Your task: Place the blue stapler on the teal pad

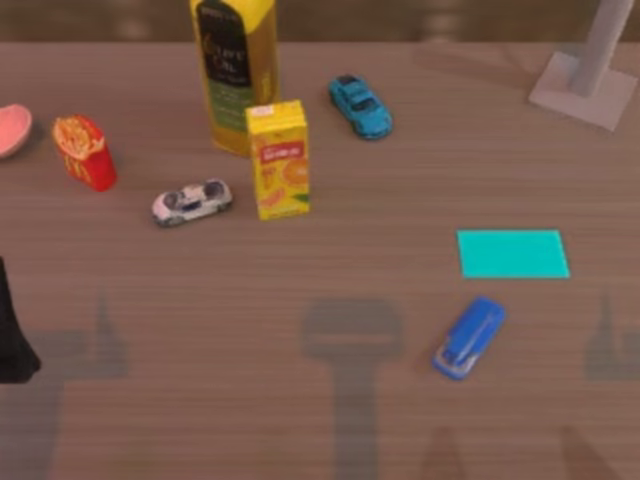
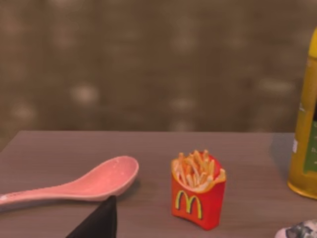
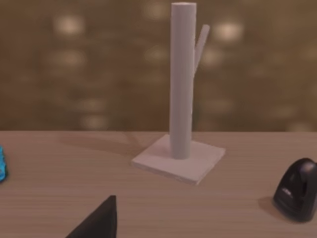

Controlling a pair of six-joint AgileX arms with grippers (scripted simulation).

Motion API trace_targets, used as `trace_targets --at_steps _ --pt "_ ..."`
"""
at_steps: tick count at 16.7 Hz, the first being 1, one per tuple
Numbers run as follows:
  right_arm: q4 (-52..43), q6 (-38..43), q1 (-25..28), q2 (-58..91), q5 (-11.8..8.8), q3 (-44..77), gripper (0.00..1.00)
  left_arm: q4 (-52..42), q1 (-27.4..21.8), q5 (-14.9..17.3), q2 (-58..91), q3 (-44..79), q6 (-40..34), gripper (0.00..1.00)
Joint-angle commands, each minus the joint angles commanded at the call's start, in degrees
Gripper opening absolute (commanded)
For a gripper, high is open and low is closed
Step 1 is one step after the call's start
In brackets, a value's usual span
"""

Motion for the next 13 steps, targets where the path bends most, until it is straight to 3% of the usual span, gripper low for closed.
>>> trace_targets --at_steps 6,13 --pt "-4.55 4.74 2.29 5.96 -0.19 5.77 1.00 0.00 0.00 0.00 0.00 0.00 0.00 1.00" --pt "-24.58 25.29 11.42 38.40 -0.08 32.01 1.00 0.00 0.00 0.00 0.00 0.00 0.00 1.00"
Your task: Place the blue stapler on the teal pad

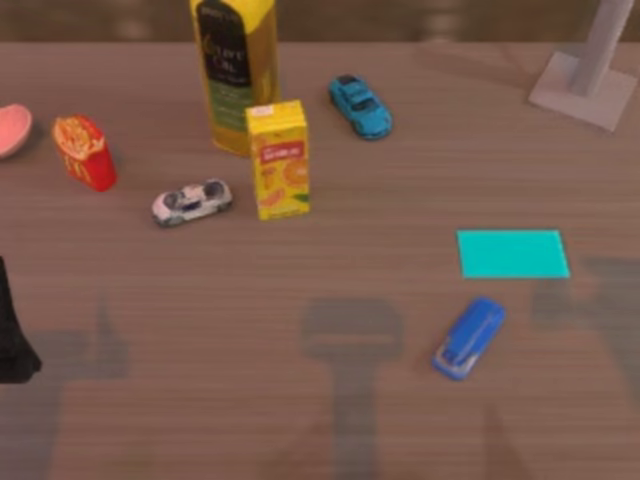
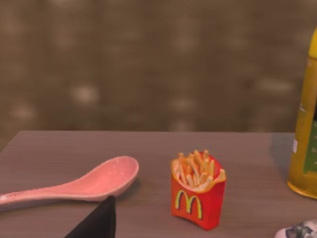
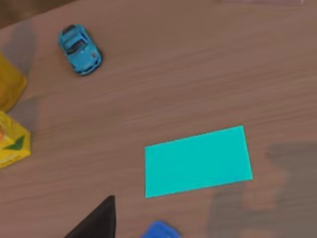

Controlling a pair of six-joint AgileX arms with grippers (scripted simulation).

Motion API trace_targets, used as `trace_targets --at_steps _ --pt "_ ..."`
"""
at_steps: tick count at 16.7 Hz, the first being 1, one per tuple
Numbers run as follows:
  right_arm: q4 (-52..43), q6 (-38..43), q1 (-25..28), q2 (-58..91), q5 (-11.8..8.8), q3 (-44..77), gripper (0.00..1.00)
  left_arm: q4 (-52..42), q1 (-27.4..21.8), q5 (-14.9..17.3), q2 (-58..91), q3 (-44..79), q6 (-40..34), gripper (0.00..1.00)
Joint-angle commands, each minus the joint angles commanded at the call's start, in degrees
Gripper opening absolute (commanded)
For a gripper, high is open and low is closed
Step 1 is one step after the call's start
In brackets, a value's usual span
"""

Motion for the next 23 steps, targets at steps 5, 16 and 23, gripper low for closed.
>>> trace_targets --at_steps 5,16,23 --pt "-17.66 17.24 7.84 31.15 0.12 21.69 1.00 0.00 0.00 0.00 0.00 0.00 0.00 1.00" --pt "-41.50 42.30 19.13 70.48 -0.01 54.03 1.00 0.00 0.00 0.00 0.00 0.00 0.00 1.00" --pt "-41.76 42.90 19.15 71.43 -0.03 54.64 1.00 0.00 0.00 0.00 0.00 0.00 0.00 1.00"
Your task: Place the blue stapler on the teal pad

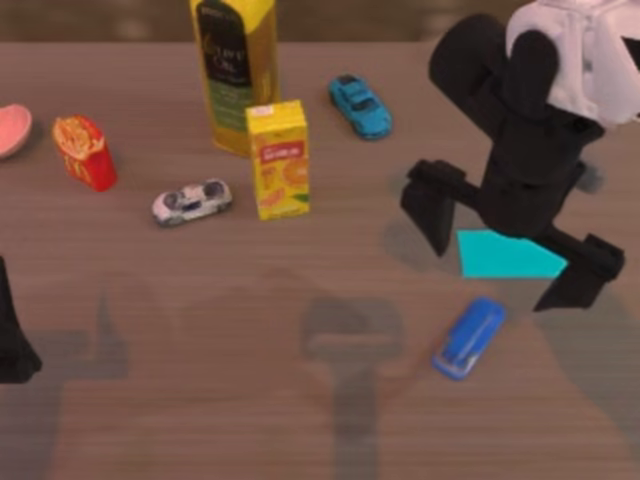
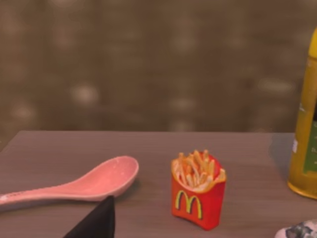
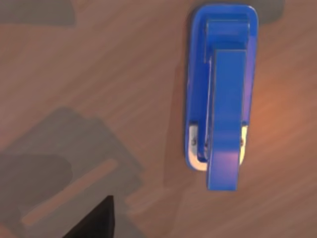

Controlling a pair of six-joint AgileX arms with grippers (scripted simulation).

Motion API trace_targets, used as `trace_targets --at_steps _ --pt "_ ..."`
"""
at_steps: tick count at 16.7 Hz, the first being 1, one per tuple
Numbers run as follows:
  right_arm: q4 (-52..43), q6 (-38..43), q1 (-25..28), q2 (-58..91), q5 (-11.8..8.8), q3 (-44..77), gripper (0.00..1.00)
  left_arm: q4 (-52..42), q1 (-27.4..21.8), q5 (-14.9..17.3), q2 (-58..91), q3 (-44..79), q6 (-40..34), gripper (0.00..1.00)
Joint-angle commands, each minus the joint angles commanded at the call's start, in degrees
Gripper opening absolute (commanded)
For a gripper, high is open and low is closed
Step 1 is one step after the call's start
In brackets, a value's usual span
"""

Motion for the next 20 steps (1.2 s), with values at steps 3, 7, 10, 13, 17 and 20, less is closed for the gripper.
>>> trace_targets --at_steps 3,7,10,13,17,20 --pt "3.93 -0.07 0.13 1.44 0.01 -2.76 1.00 0.00 0.00 0.00 0.00 0.00 0.00 1.00" --pt "14.48 0.15 0.29 5.13 0.04 -9.07 1.00 0.00 0.00 0.00 0.00 0.00 0.00 1.00" --pt "19.86 0.34 0.43 7.27 0.05 -12.59 1.00 0.00 0.00 0.00 0.00 0.00 0.00 1.00" --pt "20.52 0.37 0.46 7.55 0.06 -13.07 1.00 0.00 0.00 0.00 0.00 0.00 0.00 1.00" --pt "20.52 0.37 0.46 7.55 0.06 -13.07 0.85 0.00 0.00 0.00 0.00 0.00 0.00 1.00" --pt "20.52 0.37 0.46 7.55 0.06 -13.07 0.62 0.00 0.00 0.00 0.00 0.00 0.00 1.00"
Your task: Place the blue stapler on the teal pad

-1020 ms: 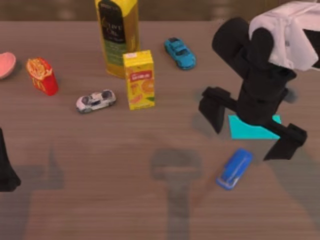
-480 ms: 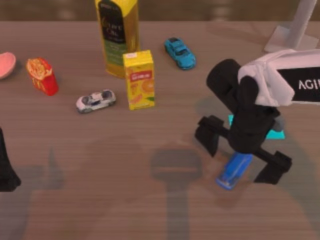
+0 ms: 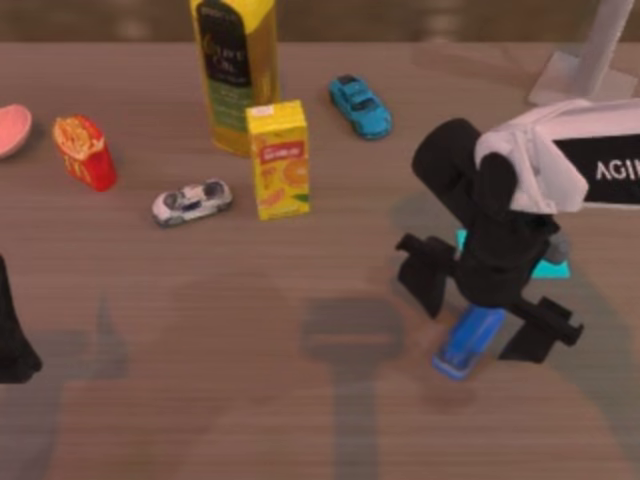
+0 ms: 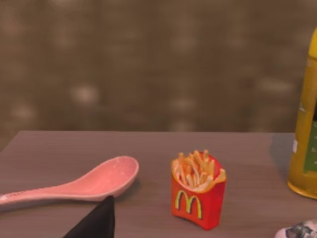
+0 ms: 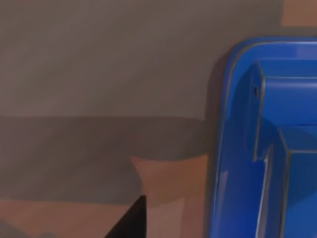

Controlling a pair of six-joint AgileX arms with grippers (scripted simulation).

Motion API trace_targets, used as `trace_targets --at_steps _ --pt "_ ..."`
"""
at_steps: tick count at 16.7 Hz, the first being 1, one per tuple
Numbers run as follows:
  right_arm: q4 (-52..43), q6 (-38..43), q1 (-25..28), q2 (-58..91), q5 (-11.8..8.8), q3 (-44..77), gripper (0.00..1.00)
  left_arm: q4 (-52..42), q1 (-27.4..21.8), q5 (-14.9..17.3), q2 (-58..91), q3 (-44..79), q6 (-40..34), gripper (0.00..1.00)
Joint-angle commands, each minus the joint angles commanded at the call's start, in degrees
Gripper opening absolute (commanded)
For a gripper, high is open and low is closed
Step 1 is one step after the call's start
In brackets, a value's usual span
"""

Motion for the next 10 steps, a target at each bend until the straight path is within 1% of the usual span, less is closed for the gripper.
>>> trace_targets --at_steps 8,9,10 --pt "0.00 0.00 0.00 0.00 0.00 0.00 0.02 0.00 0.00 0.00 0.00 0.00 0.00 1.00" --pt "0.00 0.00 0.00 0.00 0.00 0.00 0.00 0.00 0.00 0.00 0.00 0.00 0.00 1.00" --pt "0.00 0.00 0.00 0.00 0.00 0.00 0.00 0.00 0.00 0.00 0.00 0.00 0.00 1.00"
